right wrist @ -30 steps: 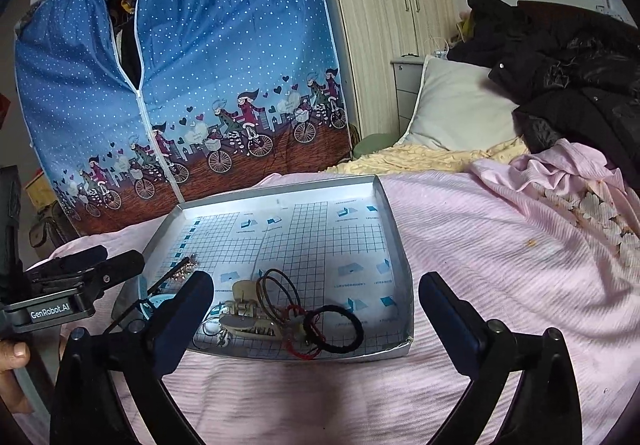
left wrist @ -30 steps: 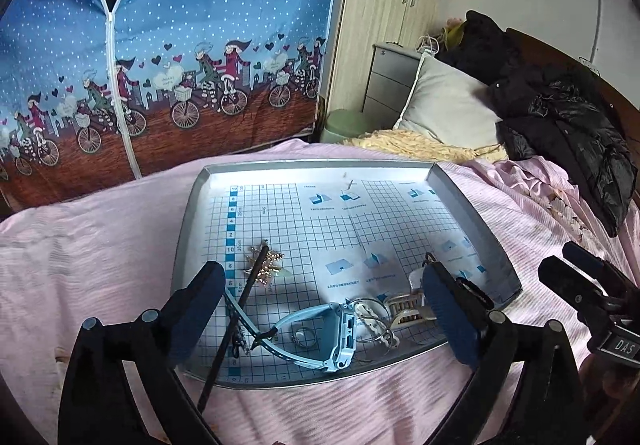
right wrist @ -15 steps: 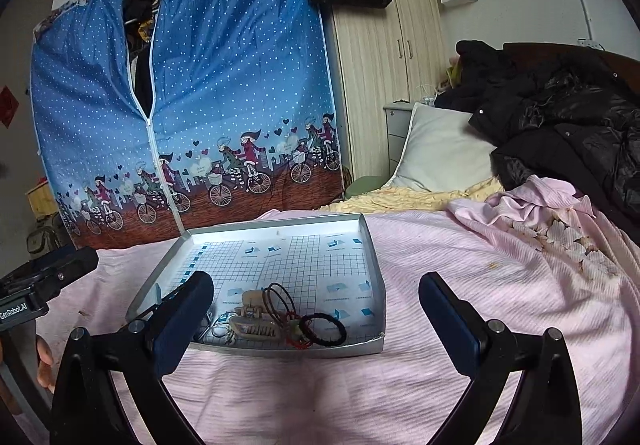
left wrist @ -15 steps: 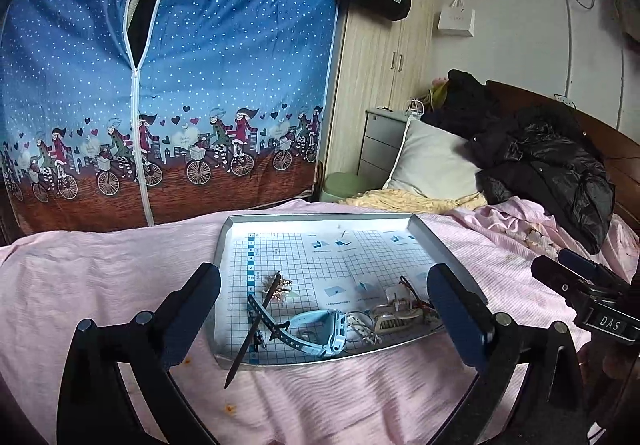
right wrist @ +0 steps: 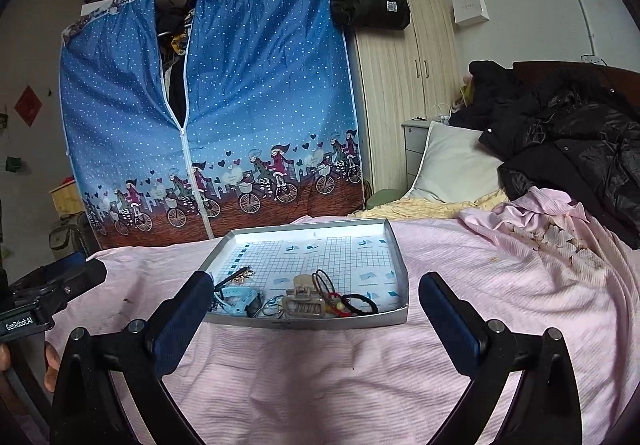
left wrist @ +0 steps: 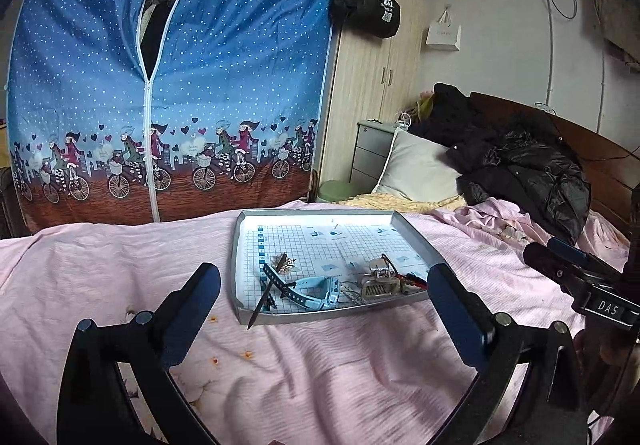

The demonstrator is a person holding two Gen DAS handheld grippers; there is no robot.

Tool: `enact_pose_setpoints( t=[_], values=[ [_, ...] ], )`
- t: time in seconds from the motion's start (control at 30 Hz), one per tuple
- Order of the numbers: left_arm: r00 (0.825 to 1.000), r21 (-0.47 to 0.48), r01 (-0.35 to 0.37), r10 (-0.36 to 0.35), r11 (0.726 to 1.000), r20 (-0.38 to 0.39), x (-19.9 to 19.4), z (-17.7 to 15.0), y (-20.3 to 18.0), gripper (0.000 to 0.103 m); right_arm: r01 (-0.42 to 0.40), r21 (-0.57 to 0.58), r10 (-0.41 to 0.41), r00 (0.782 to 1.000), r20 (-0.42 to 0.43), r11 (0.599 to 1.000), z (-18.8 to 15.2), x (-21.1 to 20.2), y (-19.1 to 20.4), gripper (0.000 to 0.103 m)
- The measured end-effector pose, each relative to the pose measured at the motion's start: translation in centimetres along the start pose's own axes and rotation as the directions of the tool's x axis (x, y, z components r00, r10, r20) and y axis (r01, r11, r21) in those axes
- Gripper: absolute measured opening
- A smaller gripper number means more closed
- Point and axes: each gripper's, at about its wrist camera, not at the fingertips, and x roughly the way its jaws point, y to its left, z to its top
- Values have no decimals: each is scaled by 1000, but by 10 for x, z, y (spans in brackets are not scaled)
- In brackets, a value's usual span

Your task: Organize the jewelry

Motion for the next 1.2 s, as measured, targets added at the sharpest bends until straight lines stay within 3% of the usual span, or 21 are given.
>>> enact_pose_setpoints(
  t=[0.27,0.6,0.97,1.2],
  values=[
    [999,-21,11,-11,1000,-37,-57,-14,4,101,-22,13,22,1000,-2,1000,-12,-48,28,103],
    [995,-32,-86,84,996,-60,-115,-49,5,101,-7,37,9,999,-46,999,-34,-79,50,103],
    [993,-39,-70,66,997,-95,-101,-82,5,101,52,64,-45,993,-109,997,-66,-78,44,103],
    [989,-31,-111,107,993,-104,-94,-85,11,101,69,61,-61,991,-117,996,-77,-75,41,103]
  ],
)
